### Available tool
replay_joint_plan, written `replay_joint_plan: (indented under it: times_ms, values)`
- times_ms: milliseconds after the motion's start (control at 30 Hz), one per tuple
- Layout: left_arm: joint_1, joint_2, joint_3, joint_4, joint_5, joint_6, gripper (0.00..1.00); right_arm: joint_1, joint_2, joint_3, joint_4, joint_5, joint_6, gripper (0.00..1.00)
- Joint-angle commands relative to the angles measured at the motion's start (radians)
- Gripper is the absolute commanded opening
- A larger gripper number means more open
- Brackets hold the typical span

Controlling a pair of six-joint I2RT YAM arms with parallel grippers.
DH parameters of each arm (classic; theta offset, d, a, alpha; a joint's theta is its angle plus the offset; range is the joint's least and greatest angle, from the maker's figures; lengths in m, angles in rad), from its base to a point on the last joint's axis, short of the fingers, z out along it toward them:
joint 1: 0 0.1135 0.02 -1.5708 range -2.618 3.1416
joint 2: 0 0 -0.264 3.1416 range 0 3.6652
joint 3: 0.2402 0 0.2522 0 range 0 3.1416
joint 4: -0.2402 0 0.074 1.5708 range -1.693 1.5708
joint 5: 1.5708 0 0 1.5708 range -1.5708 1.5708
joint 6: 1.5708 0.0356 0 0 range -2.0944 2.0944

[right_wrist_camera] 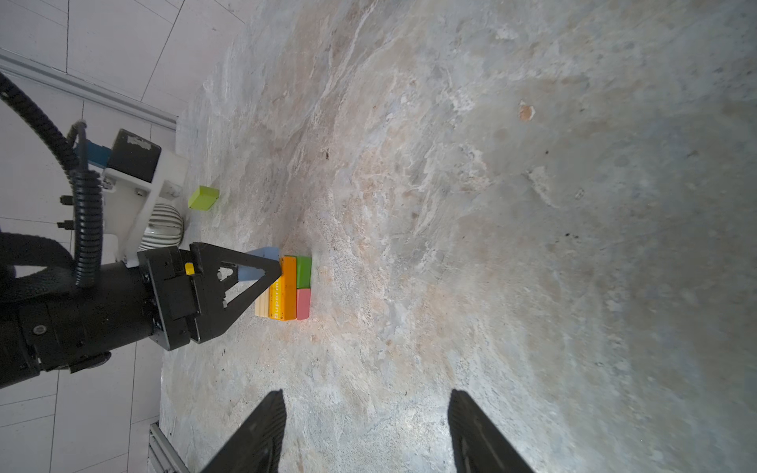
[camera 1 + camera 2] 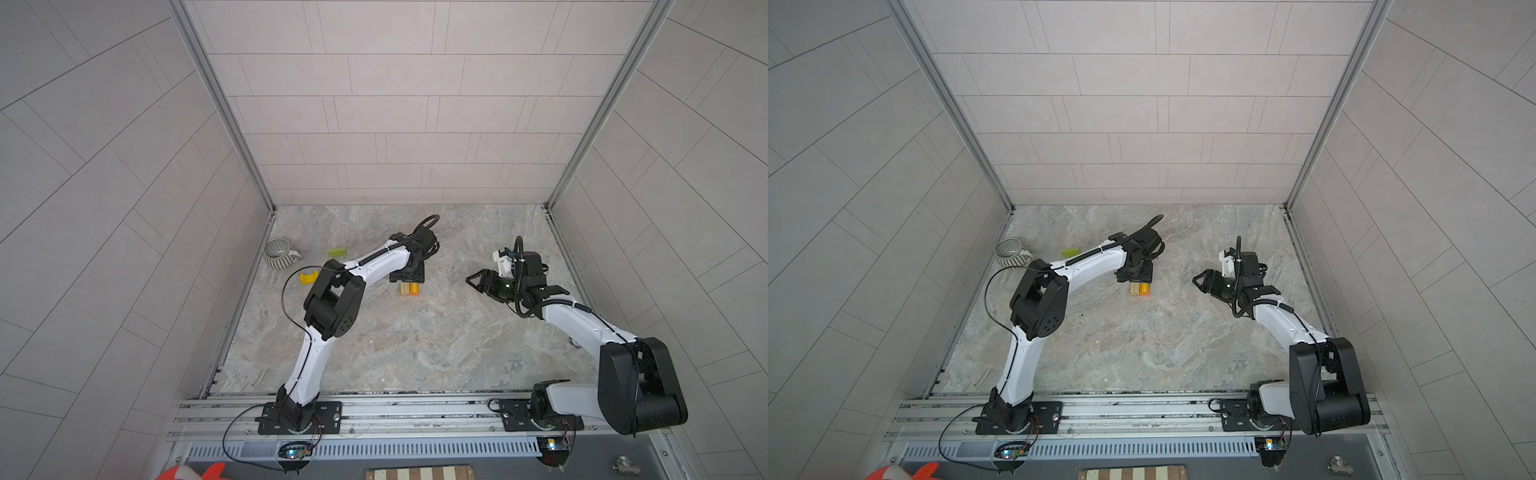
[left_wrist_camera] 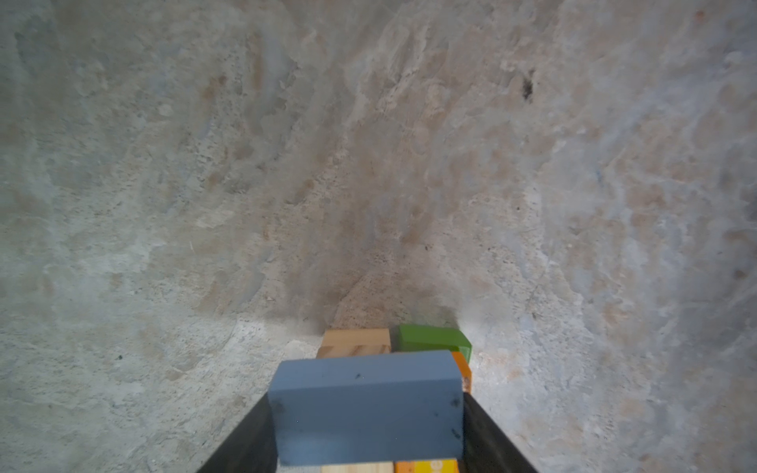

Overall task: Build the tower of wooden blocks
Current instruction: 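Lower the blue block onto the wood and orange blocks, open left gripper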

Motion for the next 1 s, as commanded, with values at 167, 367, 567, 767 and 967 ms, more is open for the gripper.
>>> replay_joint_plan:
  times_ms: [167, 367, 567, 767, 967]
  values:
    - [-0.023, -0.053, -0.01, -0.016, -0.036, -0.02, 0.54, -0.004, 0.005, -0.014, 0.005, -0.001, 0.006, 0.65]
    - [-0.029, -0.046, -0.008, -0.016, -0.035, -0.029, 0.54, -0.005, 0.005, -0.016, 0.004, -0.002, 0.005, 0.65]
    - [-0.033, -0.044, -0.004, -0.016, -0.035, -0.03, 0.56, -0.004, 0.001, -0.017, 0.005, -0.003, 0.005, 0.65]
    - [-0.033, -0.036, 0.002, -0.021, -0.032, -0.029, 0.61, -0.004, -0.001, -0.016, 0.002, -0.002, 0.003, 0.65]
    - [-0.033, -0.037, 0.002, -0.029, -0.042, -0.016, 0.74, -0.004, -0.001, -0.016, 0.002, -0.001, 0.001, 0.65]
